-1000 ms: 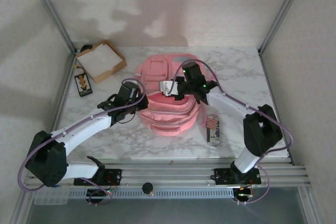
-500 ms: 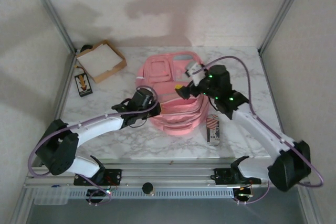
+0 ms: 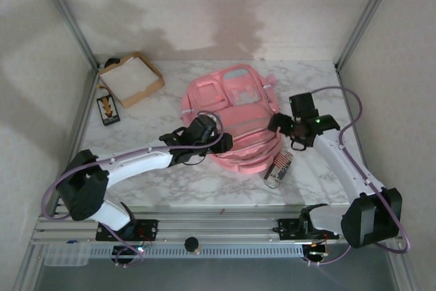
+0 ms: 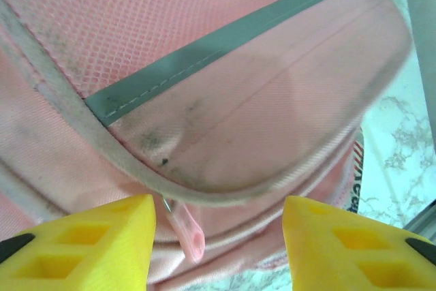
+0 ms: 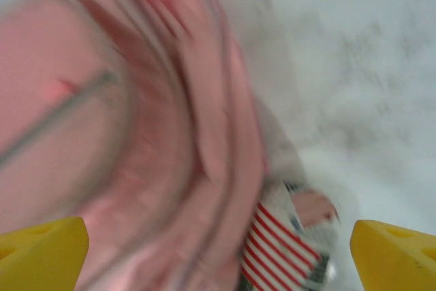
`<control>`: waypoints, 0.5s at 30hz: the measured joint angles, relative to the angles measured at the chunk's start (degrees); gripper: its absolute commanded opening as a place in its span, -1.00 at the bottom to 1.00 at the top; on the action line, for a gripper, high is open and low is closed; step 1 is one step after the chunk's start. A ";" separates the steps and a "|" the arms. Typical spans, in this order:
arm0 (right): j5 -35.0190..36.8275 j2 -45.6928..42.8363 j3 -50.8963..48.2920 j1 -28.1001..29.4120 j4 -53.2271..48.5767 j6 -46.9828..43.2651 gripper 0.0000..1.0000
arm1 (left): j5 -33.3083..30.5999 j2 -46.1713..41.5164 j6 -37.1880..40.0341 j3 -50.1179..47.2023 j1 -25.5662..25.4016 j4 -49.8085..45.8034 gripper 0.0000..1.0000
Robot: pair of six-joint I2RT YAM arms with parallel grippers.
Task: Pack the student bag
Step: Unzip the student bag at the top-center of the table, then pick up the glasses case from the bottom-right of the table.
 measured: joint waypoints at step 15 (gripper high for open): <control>-2.75 -9.25 -20.98 11.96 -3.98 24.48 0.97 | -3.56 -5.42 10.88 2.05 0.00 -7.61 0.07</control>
